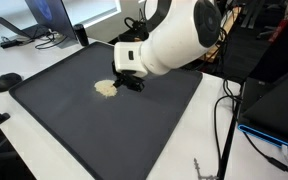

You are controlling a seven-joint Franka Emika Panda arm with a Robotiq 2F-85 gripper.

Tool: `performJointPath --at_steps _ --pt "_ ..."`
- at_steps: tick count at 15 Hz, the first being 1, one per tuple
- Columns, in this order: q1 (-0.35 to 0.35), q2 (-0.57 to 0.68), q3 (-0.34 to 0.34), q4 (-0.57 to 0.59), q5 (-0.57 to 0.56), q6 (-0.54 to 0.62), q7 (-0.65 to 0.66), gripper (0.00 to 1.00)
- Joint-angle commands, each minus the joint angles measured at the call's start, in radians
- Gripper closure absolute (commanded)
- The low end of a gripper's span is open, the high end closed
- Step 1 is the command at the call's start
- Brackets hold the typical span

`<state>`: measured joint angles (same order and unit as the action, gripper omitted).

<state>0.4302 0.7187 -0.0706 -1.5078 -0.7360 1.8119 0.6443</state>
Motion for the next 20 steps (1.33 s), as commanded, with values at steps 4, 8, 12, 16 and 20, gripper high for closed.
performJointPath --at_steps 4,8,12,16,20 --pt "-0.002 0.235 -0.009 0.295 -0.008 -0.169 0.023 0.97" --pt "0.007 0.339 -0.038 0.412 -0.020 -0.211 0.043 0.97" --pt "0.006 0.421 -0.059 0.508 -0.012 -0.251 0.045 0.97" --pt "0.014 0.486 -0.087 0.582 -0.016 -0.302 0.058 0.97" --pt "0.003 0.510 -0.089 0.621 0.002 -0.340 0.034 0.97"
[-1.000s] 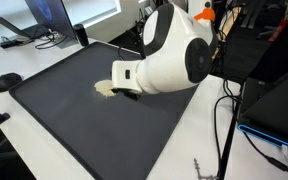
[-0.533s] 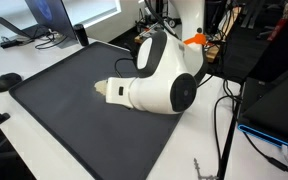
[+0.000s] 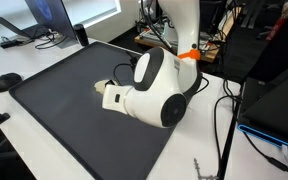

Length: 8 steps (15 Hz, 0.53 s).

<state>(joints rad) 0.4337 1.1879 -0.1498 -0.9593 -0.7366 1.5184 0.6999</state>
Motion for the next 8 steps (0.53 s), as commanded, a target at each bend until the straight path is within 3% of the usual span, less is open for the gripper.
performJointPath --at_steps 1,8 --pt "-0.007 0.039 -0.006 0.078 0.008 -0.052 -0.029 0.97" --pt "-0.120 -0.056 0.044 0.039 0.090 -0.016 -0.172 0.97"
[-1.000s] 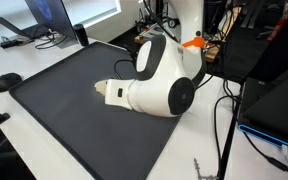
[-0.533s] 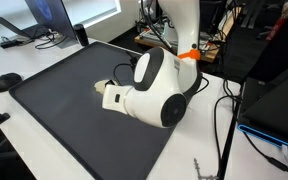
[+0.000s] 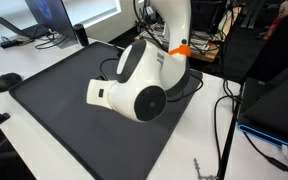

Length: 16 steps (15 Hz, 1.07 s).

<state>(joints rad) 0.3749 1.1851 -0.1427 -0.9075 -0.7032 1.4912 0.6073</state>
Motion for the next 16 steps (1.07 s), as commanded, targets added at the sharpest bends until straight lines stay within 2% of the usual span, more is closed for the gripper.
performJointPath --at_steps 1,4,12,13,16 --pt "-0.089 -0.080 0.050 -0.031 0.080 0.028 -0.108 0.97" --pt "-0.160 -0.140 0.083 -0.058 0.147 0.067 -0.161 0.97" --pt "-0.370 -0.326 0.197 -0.218 0.352 0.191 -0.309 0.97" --pt "-0.369 -0.345 0.159 -0.242 0.425 0.214 -0.348 0.97" --pt "-0.431 -0.399 0.169 -0.321 0.550 0.265 -0.445 0.97"
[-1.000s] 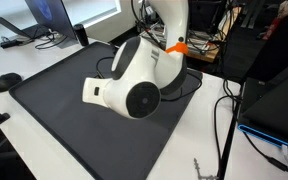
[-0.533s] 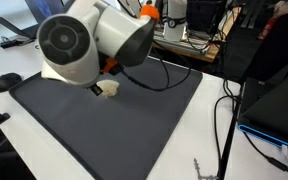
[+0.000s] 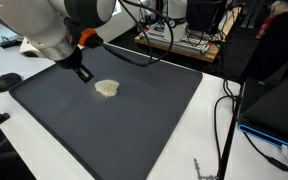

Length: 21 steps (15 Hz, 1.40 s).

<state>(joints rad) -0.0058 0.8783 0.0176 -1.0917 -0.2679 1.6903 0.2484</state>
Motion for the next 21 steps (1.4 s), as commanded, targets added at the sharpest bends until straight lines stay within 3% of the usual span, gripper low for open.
performJointPath --at_steps 1,10,21 --pt "-0.067 -0.108 0.009 -0.164 0.150 0.087 -0.114 0.97" --pt "-0.190 -0.191 0.022 -0.351 0.411 0.249 -0.371 0.97" --pt "-0.328 -0.169 0.050 -0.363 0.687 0.250 -0.601 0.97"
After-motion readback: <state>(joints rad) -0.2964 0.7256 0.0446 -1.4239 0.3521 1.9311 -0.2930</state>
